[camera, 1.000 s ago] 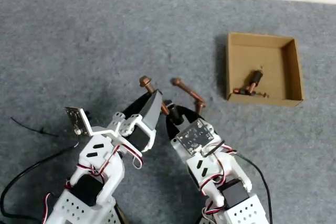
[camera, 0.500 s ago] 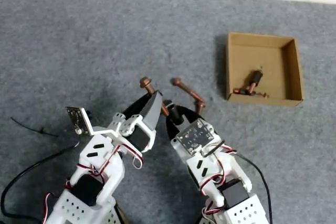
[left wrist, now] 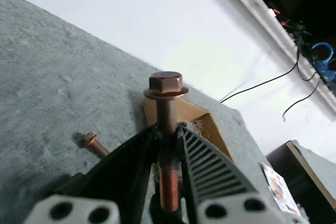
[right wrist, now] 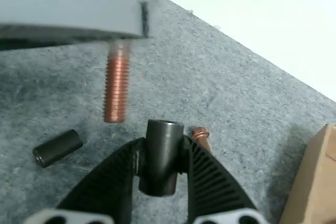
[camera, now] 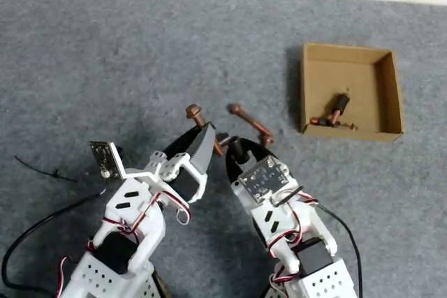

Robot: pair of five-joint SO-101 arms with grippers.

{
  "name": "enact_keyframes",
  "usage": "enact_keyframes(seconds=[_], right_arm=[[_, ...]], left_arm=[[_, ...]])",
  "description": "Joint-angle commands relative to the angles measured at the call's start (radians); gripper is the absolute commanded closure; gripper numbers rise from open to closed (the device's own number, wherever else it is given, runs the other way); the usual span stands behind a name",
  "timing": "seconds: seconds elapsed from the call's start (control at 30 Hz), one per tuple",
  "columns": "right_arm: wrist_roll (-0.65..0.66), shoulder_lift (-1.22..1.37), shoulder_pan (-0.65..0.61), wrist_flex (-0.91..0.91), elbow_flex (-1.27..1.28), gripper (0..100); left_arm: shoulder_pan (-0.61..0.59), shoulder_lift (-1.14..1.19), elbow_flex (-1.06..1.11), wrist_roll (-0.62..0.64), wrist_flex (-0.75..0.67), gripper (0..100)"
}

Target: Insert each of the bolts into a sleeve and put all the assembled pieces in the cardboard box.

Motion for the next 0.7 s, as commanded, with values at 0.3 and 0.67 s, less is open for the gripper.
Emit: enact_keyframes(seconds=[0.3,0.67], right_arm=[[0.014,0.005,0.028,-0.001,0.104,99.3],[0.014,0.005,0.028,-0.001,0.104,99.3]], left_arm=[[-0.150,-0.016,0.019,-0.101,0.009,99],[-0.156,-0.018,-0.074,-0.158,0.253,99]])
